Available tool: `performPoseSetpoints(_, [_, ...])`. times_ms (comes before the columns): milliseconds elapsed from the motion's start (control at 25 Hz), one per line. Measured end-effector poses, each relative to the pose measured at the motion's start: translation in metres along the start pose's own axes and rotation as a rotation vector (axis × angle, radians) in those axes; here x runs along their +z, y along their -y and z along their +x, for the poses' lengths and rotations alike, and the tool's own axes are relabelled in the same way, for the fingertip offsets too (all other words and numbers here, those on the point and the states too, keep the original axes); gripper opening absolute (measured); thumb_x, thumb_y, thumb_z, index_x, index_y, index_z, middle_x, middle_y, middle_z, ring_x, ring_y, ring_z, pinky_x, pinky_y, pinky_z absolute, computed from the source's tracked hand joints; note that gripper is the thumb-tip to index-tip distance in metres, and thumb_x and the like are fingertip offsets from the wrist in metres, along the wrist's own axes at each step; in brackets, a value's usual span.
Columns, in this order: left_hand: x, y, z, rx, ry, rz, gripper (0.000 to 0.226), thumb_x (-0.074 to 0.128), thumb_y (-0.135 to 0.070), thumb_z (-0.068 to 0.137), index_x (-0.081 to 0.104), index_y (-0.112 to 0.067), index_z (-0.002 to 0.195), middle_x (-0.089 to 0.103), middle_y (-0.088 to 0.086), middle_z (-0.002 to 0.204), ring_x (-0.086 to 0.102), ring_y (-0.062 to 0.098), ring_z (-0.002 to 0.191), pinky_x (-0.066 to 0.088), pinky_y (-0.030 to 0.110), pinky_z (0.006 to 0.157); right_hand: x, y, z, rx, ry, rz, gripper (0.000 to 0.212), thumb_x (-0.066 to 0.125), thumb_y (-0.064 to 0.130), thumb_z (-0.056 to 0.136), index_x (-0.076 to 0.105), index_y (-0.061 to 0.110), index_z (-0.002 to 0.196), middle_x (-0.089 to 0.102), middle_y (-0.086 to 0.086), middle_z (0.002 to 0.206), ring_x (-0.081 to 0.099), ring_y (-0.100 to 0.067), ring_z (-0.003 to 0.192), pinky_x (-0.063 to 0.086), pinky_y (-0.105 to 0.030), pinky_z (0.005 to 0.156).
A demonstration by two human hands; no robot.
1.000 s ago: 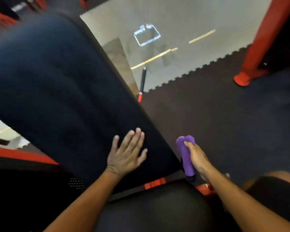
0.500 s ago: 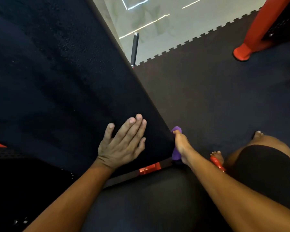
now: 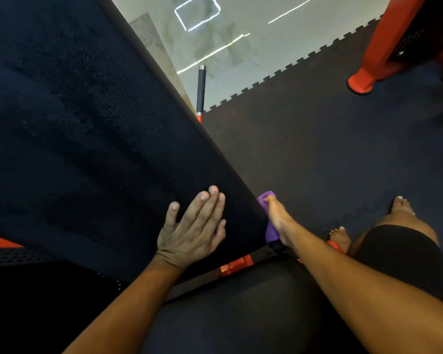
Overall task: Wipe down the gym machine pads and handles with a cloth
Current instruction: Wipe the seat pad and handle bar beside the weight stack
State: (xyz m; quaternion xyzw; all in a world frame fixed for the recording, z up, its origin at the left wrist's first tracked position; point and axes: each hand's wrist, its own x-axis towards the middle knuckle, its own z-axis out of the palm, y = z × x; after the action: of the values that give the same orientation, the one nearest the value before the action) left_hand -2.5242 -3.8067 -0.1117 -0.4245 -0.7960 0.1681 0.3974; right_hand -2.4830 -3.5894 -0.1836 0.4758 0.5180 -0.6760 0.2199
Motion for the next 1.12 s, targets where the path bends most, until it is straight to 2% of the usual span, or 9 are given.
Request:
performPoseSetpoints(200, [-0.002,0.0,0.001,0.002,-0.018,-0.026,0.083,0.054,-0.048,0.092,0.031,-0.008,0.16,0.016,0.012,0.171,0.012,0.023,0.159,-0.001,0.052,0.127,0.027,0.048,-0.081,-0.269,0.099,0.156,0.037,0.039,0.035,0.101,0.071,0.016,0.097,0.073,-0.012,0.103,0.067,-0.027,0.103,0.05,-0.035,0.089])
performPoseSetpoints(320, [-0.002,0.0,0.002,0.012,-0.01,-0.015,0.082,0.055,-0.048,0.093,0.031,-0.008,0.16,0.016,0.012,0.171,0.012,0.023,0.159,0.0,0.052,0.127,0.039,0.092,-0.115,-0.46,0.168,0.075,0.041,0.038,0.045,0.099,0.071,0.021,0.094,0.074,-0.003,0.1,0.067,-0.022,0.103,0.05,-0.038,0.096])
performPoseSetpoints(400, [-0.004,0.0,0.004,-0.005,-0.007,-0.033,0.082,0.055,-0.048,0.093,0.031,-0.008,0.16,0.016,0.012,0.171,0.012,0.022,0.159,0.0,0.052,0.127,0.043,0.098,-0.115,-0.606,0.139,-0.08,0.038,0.036,0.054,0.096,0.069,0.036,0.102,0.069,0.003,0.115,0.059,-0.02,0.114,0.042,-0.042,0.104])
performPoseSetpoints(520, [-0.003,-0.002,0.003,-0.009,-0.005,-0.021,0.082,0.056,-0.047,0.092,0.032,-0.009,0.16,0.018,0.01,0.171,0.014,0.021,0.159,0.0,0.051,0.128,0.025,0.07,-0.089,-0.858,0.08,-0.269,0.032,0.034,0.032,0.105,0.053,0.057,0.101,0.05,0.012,0.124,0.044,-0.009,0.121,0.028,-0.024,0.11])
performPoseSetpoints(600, [-0.001,-0.003,0.003,-0.011,-0.009,-0.041,0.082,0.055,-0.047,0.093,0.032,-0.009,0.161,0.018,0.01,0.171,0.014,0.021,0.159,0.0,0.051,0.127,0.009,0.032,-0.052,-0.837,0.031,-0.316,0.034,0.035,0.025,0.103,0.051,0.054,0.107,0.047,0.012,0.127,0.041,-0.009,0.123,0.024,-0.009,0.104])
performPoseSetpoints(640, [0.0,-0.003,0.001,-0.011,-0.014,-0.059,0.081,0.055,-0.047,0.093,0.031,-0.008,0.161,0.017,0.01,0.171,0.013,0.021,0.159,0.0,0.051,0.127,0.003,0.014,-0.031,-0.761,0.007,-0.35,0.033,0.035,0.024,0.103,0.053,0.051,0.112,0.047,0.01,0.129,0.041,-0.012,0.126,0.024,-0.01,0.102])
performPoseSetpoints(880, [0.006,-0.004,-0.004,0.014,-0.029,-0.061,0.081,0.053,-0.048,0.094,0.03,-0.007,0.161,0.016,0.012,0.172,0.01,0.023,0.159,-0.001,0.052,0.127,-0.015,-0.029,0.024,-0.185,-0.085,-0.467,0.042,0.033,0.041,0.096,0.051,0.037,0.134,0.046,-0.008,0.14,0.043,-0.031,0.128,0.035,-0.047,0.108])
performPoseSetpoints(1000, [0.006,-0.004,-0.002,0.002,-0.032,-0.037,0.08,0.05,-0.048,0.095,0.03,-0.007,0.161,0.015,0.012,0.172,0.01,0.023,0.16,0.001,0.052,0.126,0.001,-0.006,-0.007,-0.226,-0.114,-0.369,0.046,0.029,0.05,0.087,0.055,0.041,0.123,0.049,-0.004,0.134,0.045,-0.028,0.125,0.037,-0.052,0.108])
performPoseSetpoints(1120, [0.006,-0.005,-0.001,-0.003,-0.041,-0.028,0.079,0.049,-0.047,0.095,0.03,-0.007,0.161,0.016,0.011,0.172,0.011,0.022,0.159,0.004,0.051,0.126,0.018,0.033,-0.055,-0.397,-0.107,-0.25,0.036,0.032,0.045,0.098,0.057,0.036,0.121,0.049,-0.001,0.131,0.043,-0.024,0.127,0.033,-0.045,0.111])
